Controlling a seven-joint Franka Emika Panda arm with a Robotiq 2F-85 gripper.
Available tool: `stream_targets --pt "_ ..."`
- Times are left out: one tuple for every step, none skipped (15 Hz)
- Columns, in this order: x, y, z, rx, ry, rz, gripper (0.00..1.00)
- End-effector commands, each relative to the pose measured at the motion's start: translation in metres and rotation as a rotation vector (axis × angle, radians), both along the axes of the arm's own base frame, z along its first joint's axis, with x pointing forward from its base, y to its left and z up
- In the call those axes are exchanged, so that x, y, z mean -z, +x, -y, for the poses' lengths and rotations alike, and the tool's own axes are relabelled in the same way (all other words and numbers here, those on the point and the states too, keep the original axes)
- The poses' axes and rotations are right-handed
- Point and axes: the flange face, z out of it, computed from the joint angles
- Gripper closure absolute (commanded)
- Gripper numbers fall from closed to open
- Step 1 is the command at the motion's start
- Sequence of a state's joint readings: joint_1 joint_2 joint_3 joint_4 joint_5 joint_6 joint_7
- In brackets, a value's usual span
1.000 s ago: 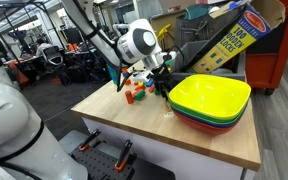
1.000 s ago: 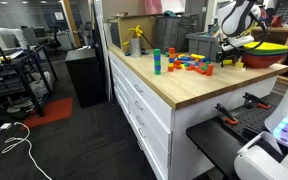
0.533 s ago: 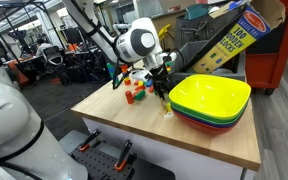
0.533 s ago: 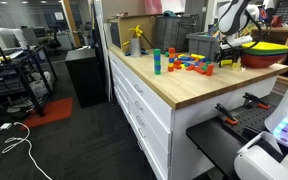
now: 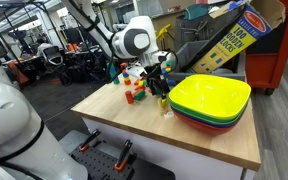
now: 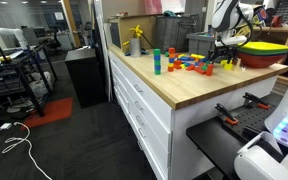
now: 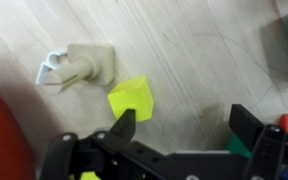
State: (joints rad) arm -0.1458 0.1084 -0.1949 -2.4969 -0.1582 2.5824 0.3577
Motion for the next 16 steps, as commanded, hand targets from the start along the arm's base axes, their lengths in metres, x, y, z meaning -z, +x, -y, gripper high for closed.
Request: stream_targets --pt "-0.022 0.002 -0.009 -0.014 0.064 0.017 0.0" --pt "-0.027 0.003 -0.008 -0.013 0.074 0.026 0.0" --pt "-0.035 0.002 -0.006 -0.01 0.079 0.038 0.0" --pt "-0.04 0.001 -0.003 -0.006 0.073 0.051 0.0" --pt "-0.046 -0.001 0.001 -0.011 0.068 0.06 0.0" --pt "-0.051 -0.001 0.005 -0.013 0.048 0.068 0.0" --pt "-0.054 -0.002 0.009 -0.018 0.044 0.07 0.0" --pt "-0.055 -0.002 0.013 -0.024 0.025 0.072 0.0" --pt "-0.055 -0.003 0.016 -0.039 0.025 0.07 0.0" --pt "-0.053 -0.003 0.02 -0.06 0.02 0.065 0.0" --pt "-0.05 -0.003 0.022 -0.093 0.018 0.058 0.0" --pt "-0.049 -0.004 0.023 -0.124 0.021 0.052 0.0" --pt "-0.046 -0.005 0.024 -0.158 0.02 0.044 0.0" --pt "-0.044 -0.005 0.024 -0.197 0.025 0.035 0.0" --pt "-0.042 -0.006 0.025 -0.229 0.028 0.028 0.0" --pt "-0.038 -0.006 0.025 -0.264 0.034 0.015 0.0"
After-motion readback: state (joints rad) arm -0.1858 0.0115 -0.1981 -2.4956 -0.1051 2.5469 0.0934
